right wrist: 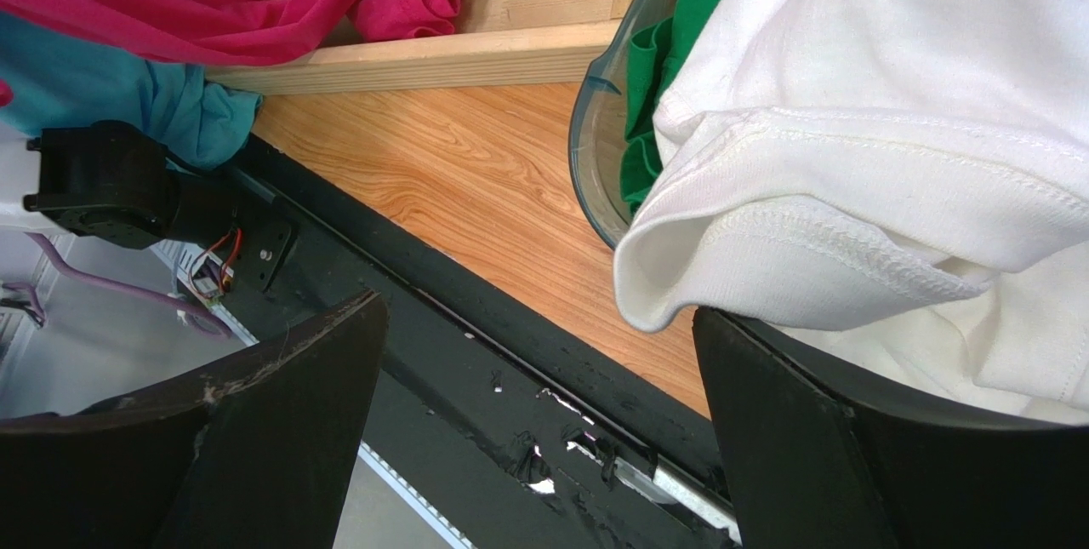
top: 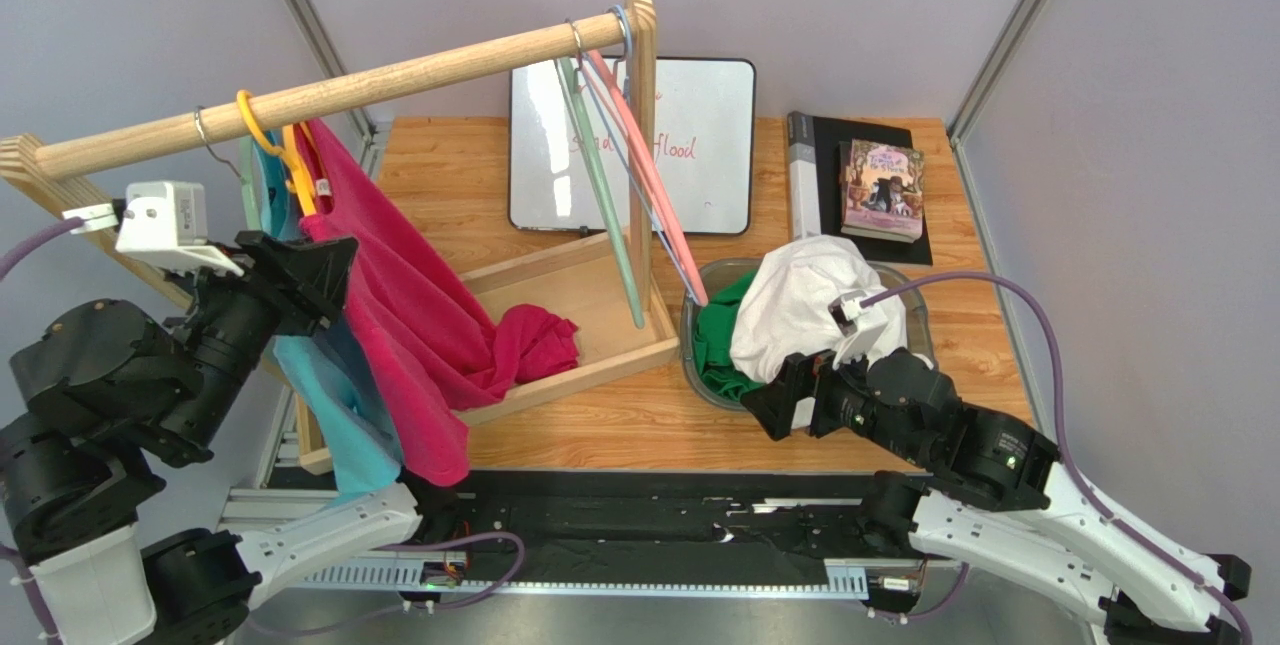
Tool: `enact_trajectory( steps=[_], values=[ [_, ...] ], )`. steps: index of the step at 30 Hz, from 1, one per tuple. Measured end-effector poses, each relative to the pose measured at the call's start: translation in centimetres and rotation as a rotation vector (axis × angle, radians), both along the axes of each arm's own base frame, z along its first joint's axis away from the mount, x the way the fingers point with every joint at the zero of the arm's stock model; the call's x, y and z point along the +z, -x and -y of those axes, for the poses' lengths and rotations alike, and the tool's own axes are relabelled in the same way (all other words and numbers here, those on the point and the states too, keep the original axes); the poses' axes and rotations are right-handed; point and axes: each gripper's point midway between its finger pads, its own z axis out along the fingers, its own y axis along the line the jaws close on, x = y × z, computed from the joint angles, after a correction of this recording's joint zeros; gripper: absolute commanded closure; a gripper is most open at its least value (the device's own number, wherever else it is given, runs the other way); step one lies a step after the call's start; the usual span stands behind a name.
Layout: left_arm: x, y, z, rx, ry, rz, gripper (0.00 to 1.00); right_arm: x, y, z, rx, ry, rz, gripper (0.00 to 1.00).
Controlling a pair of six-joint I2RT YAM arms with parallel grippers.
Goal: Remove the t-shirt from the hanger
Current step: Grab a hanger with a tshirt on it with the left arm
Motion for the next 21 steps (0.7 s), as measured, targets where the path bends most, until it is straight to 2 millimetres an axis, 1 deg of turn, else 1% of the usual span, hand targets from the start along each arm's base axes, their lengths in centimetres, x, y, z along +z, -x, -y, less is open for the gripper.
enact_trajectory(
  steps=[5,8,9,11,12,13,14,17,21],
  values=[
    [-1.9,-0.7,0.5,0.018,-0.025,-0.044,0.47,0.0,0.0,0.0,0.001,-0.002,0.002,0.04],
    [-2.9,-1.0,0.7,0.029,-0.039,-0.066,0.6,0.0,0.1,-0.1,0.009,-0.004,0.0,0.04],
    [-3.3,-1.1,0.8,0.033,-0.045,-0.075,0.69,0.0,0.1,-0.1,0.01,-0.004,0.0,0.04],
    [-3.5,-1.2,0.7,0.044,-0.049,-0.082,0.76,0.1,0.2,-0.2,0.015,-0.006,-0.002,0.05],
    [-3.6,-1.2,0.6,0.048,-0.049,-0.083,0.85,0.1,0.3,-0.2,0.018,-0.007,-0.003,0.05],
    [-3.4,-1.1,0.5,0.05,-0.047,-0.081,0.88,0.1,0.3,-0.2,0.018,-0.007,-0.002,0.05],
    [-3.1,-1.1,0.4,0.051,-0.041,-0.076,0.94,0.1,0.3,-0.2,0.018,-0.009,-0.002,0.05],
    [-2.0,-0.7,0.3,0.039,-0.02,-0.059,1.0,0.2,0.3,-0.1,0.018,-0.014,0.002,0.05],
    [-0.3,0.0,0.1,0.01,0.026,-0.024,1.0,0.2,0.3,-0.1,0.018,-0.015,0.003,0.05]
  ],
)
